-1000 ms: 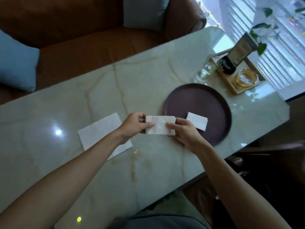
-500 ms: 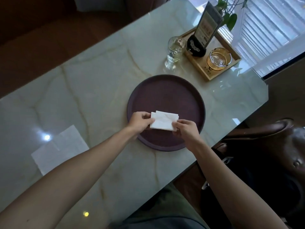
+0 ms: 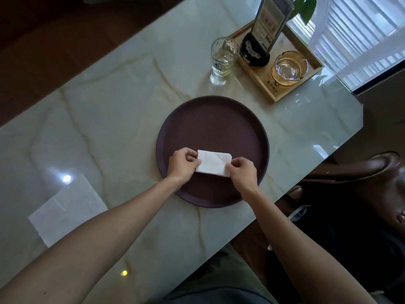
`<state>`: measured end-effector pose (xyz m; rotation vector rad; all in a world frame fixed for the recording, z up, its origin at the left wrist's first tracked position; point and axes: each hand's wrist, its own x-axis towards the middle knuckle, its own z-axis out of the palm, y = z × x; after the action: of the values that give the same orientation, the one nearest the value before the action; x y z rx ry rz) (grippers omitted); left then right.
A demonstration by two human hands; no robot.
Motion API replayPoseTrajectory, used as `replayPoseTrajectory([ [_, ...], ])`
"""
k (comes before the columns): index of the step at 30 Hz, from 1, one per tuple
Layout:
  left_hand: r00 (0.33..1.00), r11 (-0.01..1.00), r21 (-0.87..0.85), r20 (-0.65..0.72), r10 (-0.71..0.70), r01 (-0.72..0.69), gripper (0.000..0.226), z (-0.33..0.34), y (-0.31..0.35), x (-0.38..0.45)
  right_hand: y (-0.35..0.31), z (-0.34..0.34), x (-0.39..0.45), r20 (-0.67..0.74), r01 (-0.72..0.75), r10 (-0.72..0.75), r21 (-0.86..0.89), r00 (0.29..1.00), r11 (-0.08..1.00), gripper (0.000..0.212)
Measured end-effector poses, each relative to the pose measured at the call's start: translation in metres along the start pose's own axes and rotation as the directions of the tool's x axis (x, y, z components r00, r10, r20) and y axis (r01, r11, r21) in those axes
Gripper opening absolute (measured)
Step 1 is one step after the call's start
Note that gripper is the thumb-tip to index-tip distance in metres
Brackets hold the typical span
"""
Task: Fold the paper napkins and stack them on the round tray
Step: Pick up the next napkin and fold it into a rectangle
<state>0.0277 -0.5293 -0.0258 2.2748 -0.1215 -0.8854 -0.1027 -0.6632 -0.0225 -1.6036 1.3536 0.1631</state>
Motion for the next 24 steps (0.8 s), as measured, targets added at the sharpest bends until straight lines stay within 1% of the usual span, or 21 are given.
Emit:
replayPoseTrajectory([
  [4, 1.0, 0.998, 0.056, -0.005, 0.03, -0.03, 0.015, 0.002, -0.003, 0.006, 0.0, 0.002, 0.005, 0.0, 0.002, -0.002, -0.043, 1.0, 0.999, 0.012],
  [7, 0.997, 0.994, 0.085, 0.018, 0.075, -0.076, 0.019, 0.003, -0.005, 0.009, 0.001, 0.0, 0.007, -0.006, 0.005, -0.005, -0.073, 1.0, 0.997, 0.013],
  [11, 0.993, 0.987, 0.101, 0.009, 0.121, -0.121, 0.024, 0.002, -0.004, 0.013, 0.0, -0.007, 0.008, 0.048, 0.033, -0.022, -0.235, 0.999, 0.971, 0.012],
  [13, 0.994, 0.988, 0.105, -0.002, 0.113, -0.113, 0.022, 0.002, -0.003, 0.016, 0.0, -0.008, 0.01, 0.076, 0.047, -0.027, -0.272, 0.997, 0.961, 0.009],
  [16, 0.998, 0.996, 0.073, 0.005, 0.058, -0.058, 0.017, 0.004, 0.0, 0.017, 0.001, -0.008, 0.01, 0.098, 0.037, -0.012, -0.26, 0.995, 0.965, 0.005],
  [19, 0.999, 0.998, 0.05, 0.011, 0.041, -0.042, 0.017, 0.006, -0.001, 0.015, 0.003, -0.008, 0.01, 0.103, 0.036, -0.01, -0.257, 0.995, 0.966, 0.004],
  [22, 0.999, 0.999, 0.019, 0.013, 0.037, -0.037, 0.019, 0.002, -0.003, 0.012, -0.001, -0.011, 0.005, 0.088, 0.031, -0.008, -0.268, 0.996, 0.963, 0.007],
  [24, 0.999, 0.999, -0.006, 0.003, 0.038, -0.038, 0.019, -0.004, -0.007, 0.01, -0.008, -0.014, 0.001, 0.042, 0.02, -0.008, -0.309, 0.999, 0.951, 0.011],
])
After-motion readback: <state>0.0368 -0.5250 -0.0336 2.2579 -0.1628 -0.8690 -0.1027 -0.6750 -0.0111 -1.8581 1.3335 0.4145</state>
